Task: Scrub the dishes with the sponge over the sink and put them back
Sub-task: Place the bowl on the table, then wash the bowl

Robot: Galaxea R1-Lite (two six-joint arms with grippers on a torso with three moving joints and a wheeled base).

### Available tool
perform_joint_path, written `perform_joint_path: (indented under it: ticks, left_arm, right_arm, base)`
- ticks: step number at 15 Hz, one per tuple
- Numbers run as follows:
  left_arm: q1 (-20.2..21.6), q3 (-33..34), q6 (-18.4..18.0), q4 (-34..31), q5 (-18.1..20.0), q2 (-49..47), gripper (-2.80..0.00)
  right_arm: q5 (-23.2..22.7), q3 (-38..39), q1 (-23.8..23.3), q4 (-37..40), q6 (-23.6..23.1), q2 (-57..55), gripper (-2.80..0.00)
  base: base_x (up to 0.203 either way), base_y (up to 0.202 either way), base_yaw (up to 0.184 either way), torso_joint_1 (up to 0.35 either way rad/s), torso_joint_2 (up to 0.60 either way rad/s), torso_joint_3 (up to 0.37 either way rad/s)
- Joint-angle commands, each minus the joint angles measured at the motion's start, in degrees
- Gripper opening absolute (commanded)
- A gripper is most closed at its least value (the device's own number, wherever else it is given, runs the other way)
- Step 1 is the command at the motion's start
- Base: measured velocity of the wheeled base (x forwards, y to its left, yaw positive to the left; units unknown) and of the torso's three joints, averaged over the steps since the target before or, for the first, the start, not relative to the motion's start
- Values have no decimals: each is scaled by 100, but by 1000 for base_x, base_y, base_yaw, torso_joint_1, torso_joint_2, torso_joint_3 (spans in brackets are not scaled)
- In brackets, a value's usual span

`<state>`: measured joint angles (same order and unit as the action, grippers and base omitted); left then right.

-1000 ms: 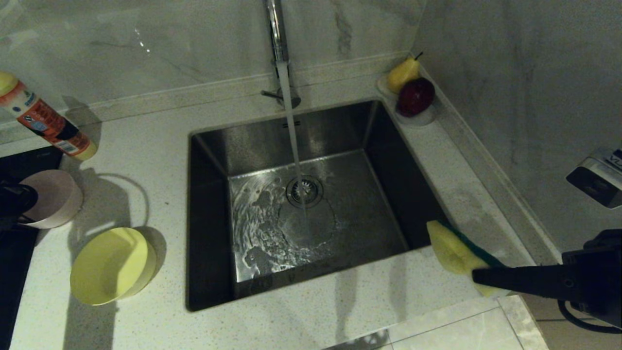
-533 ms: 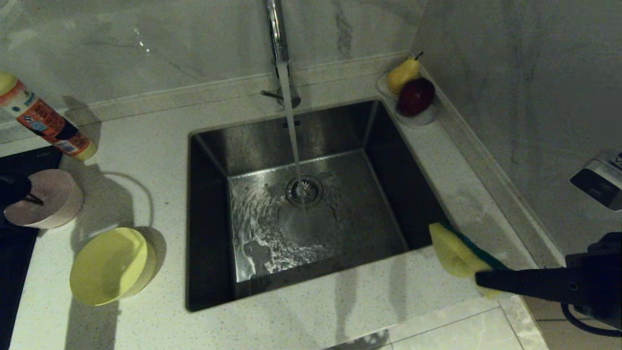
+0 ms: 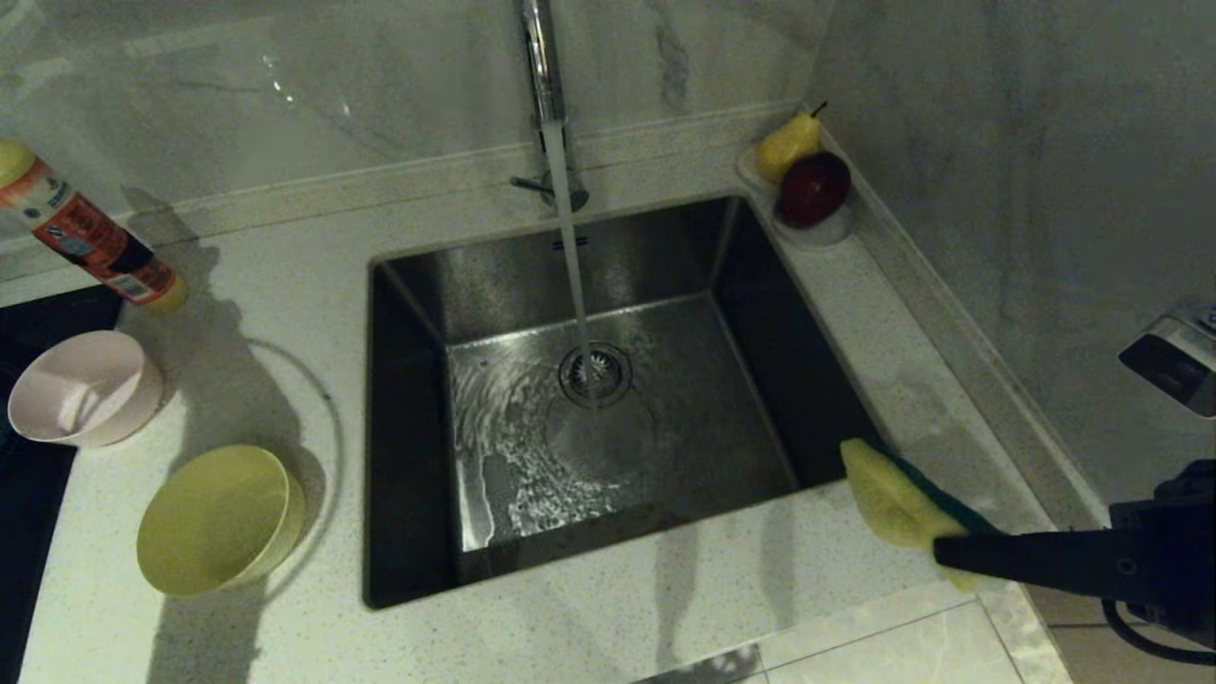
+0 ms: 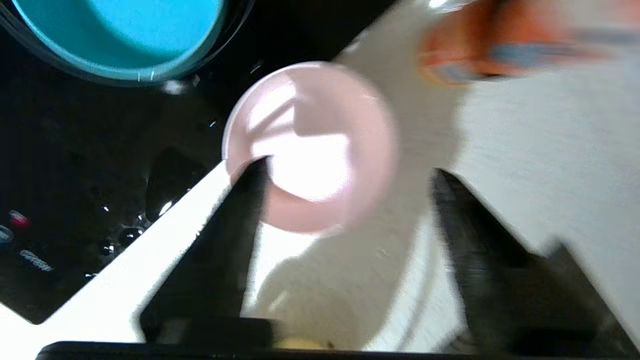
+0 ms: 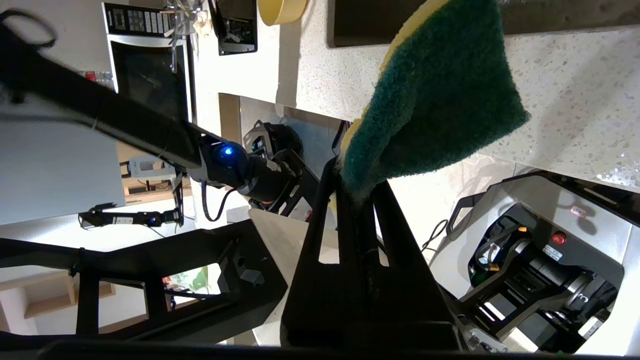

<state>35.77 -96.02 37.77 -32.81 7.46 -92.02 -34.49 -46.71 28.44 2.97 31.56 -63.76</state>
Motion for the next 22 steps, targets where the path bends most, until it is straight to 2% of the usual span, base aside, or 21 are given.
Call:
perform_joint_path:
  ticks: [1,4,6,9,10,14,15,17,19,22]
  left_arm:
    - [0,-51,-226,-91,6,655,-280]
    - [-92,18,-928,-807,44,1129,-280]
    - [-295,80,-1209,-1290,67,1314,-280]
    - [-337,163,-1264,-1761,725,1489,-280]
    - [-373,302,-1418,-1899,815,1531,-280]
    - [-501,1402,-2504,-1907,835,1675,-280]
    - [-506,1655,-2778,-1903,817,1660,0]
    - [-509,2215,-3296,-1765,797,1642,0]
    - [-518,2861,-3763,-1356,760,1660,0]
    - [-713,3598,-3973,-666,371,1633,0]
  right_arm:
    - [-5,0,-5,32,17,-5,-280]
    - [4,30,-5,45,8,-67,-280]
    - [11,31,-5,45,24,-84,-280]
    - [20,48,-5,56,33,-65,-280]
    - [21,48,-5,69,33,-38,-280]
    - [21,119,-14,80,34,4,-280]
    - [21,119,-14,80,34,-12,-280]
    - [21,119,-14,63,26,-58,-280]
    - [21,127,-14,63,19,-86,-280]
    - [23,140,-44,35,1,-133,-280]
  base:
    - [0,0,0,0,0,0]
    - [0,0,0,0,0,0]
    - [0,0,0,0,0,0]
    - [0,0,0,0,0,0]
    - [0,0,0,0,0,0]
    - [0,0,0,0,0,0]
    - [0,0,0,0,0,0]
    - [0,0,0,0,0,0]
    - [0,0,0,0,0,0]
    - [0,0,0,0,0,0]
